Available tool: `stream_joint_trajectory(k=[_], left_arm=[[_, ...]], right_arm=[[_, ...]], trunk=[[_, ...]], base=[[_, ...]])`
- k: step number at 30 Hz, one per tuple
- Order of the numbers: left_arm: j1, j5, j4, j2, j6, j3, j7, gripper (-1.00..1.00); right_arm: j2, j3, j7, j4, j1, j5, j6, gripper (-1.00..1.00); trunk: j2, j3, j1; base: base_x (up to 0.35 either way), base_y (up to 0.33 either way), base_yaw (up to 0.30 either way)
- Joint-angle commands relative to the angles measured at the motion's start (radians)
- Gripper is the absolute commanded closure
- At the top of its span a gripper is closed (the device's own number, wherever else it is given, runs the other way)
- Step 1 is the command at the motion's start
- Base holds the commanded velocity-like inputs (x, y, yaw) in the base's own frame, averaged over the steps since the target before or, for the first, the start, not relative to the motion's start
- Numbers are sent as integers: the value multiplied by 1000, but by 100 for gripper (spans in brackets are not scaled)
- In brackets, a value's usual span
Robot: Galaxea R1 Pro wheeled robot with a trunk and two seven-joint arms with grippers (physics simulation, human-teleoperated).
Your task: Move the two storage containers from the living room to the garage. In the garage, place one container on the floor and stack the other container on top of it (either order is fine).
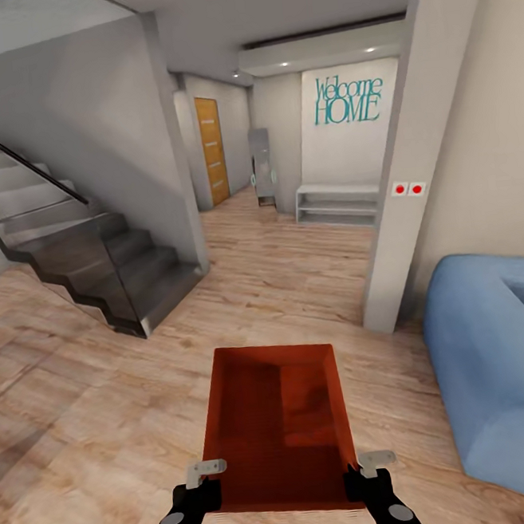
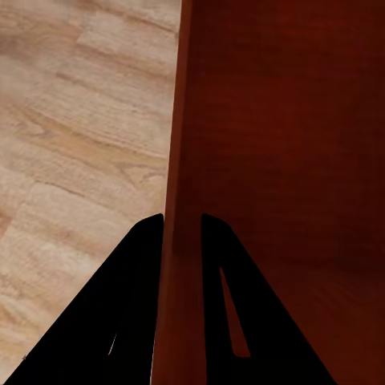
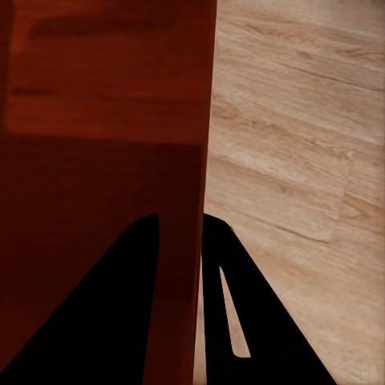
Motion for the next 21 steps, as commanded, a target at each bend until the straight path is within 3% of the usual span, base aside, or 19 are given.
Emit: stream_joint_trajectory(k=[1,21], left_arm=[[0,8,0,-53,34,-27,-8,100],[0,7,0,-54,35,-27,-7,100]], right_arm=[[0,-1,-10,-2,-2,-5,-5,100],[0,-1,-9,-2,-2,-6,-5,100]], trunk=[[-2,-2,1],[-2,-2,1]], base=[[323,0,0],[330,0,0]])
